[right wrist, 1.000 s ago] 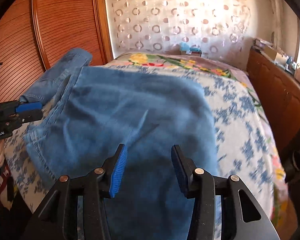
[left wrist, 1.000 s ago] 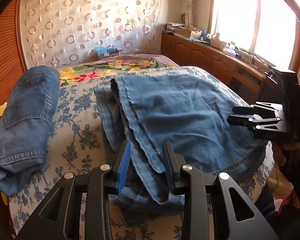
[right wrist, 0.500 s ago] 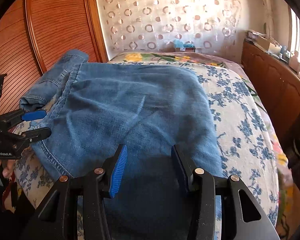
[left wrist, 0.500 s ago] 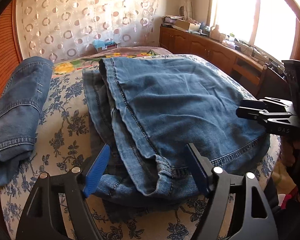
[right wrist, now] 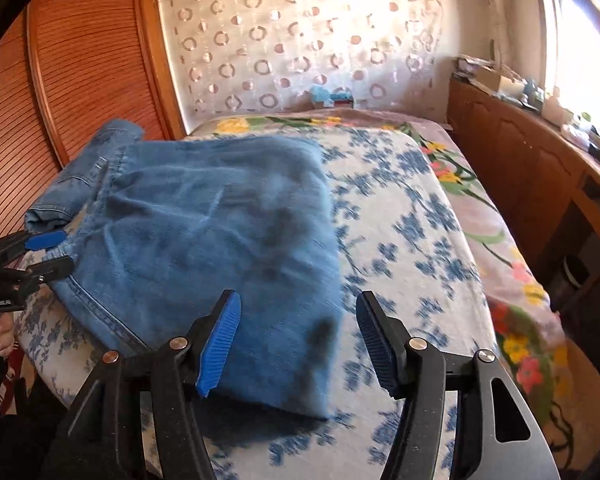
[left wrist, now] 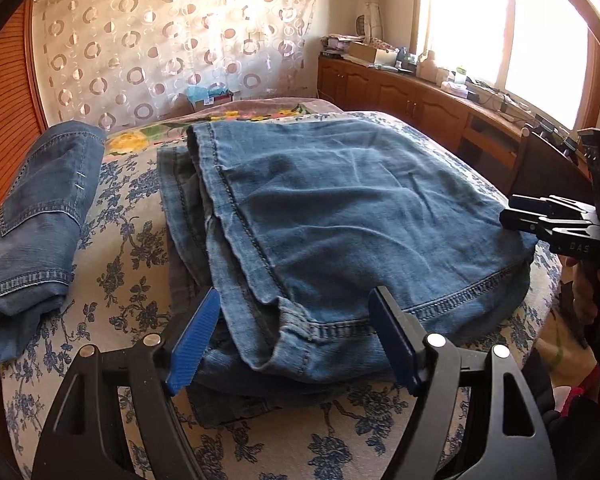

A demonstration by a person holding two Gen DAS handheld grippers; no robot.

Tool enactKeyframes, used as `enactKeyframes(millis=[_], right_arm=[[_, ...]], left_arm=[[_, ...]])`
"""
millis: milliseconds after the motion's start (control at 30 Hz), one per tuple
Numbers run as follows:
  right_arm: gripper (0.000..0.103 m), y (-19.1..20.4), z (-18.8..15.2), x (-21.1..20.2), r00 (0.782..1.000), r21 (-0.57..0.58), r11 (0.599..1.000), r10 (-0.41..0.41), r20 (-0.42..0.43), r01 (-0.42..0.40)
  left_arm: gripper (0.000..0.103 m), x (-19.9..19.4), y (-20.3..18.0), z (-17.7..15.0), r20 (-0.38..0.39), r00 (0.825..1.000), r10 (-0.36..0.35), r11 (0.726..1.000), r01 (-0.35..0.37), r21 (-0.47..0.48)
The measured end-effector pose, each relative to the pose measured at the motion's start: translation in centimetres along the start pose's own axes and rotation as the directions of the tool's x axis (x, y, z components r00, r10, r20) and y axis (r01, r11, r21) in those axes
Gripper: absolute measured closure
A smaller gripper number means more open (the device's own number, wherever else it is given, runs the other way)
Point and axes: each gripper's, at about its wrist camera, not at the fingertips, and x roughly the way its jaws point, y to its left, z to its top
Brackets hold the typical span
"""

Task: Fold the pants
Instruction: 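Press and smooth the folded jeans stack with both open tools, then grasp the jeans edge with the right tool and lift it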

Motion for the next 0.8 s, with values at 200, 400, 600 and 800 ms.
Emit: enactKeyframes(millis=[200,400,600,800], right_arm=[[0.041,-0.8,-0.7,-0.4,1.000,0.030,0.999,0.013,-0.022,-0.012],[0.041,-0.6,-1.3,0.1,0.998,0.070,0.997,0.048,-0.047,-0.045],[0.042,-0.3,-1.7,0.5,0.997,0.080,0.995,0.064,-0.045,-0.061],[0.076,-0.7,-1.4,0.8,0.989,0.133,0.981,0.145,-0.040,-0.139]], left_arm=[[0.026,-0.1,-0.1,0.0,0.003,1.000,0.009,1.000,-0.009,-0.012],[0.026,-1.7,-0.6,0.2,0.069,0.998,0.006,0.999,-0.003,-0.040],[0.026,-1.3,-2.4,-0.2,0.063,0.998,-0.026,1.000,0.027,-0.013],[0.026,0.9,-2.8,-0.9,0.002,0.999,0.051,0.999,-0.051,0.017]])
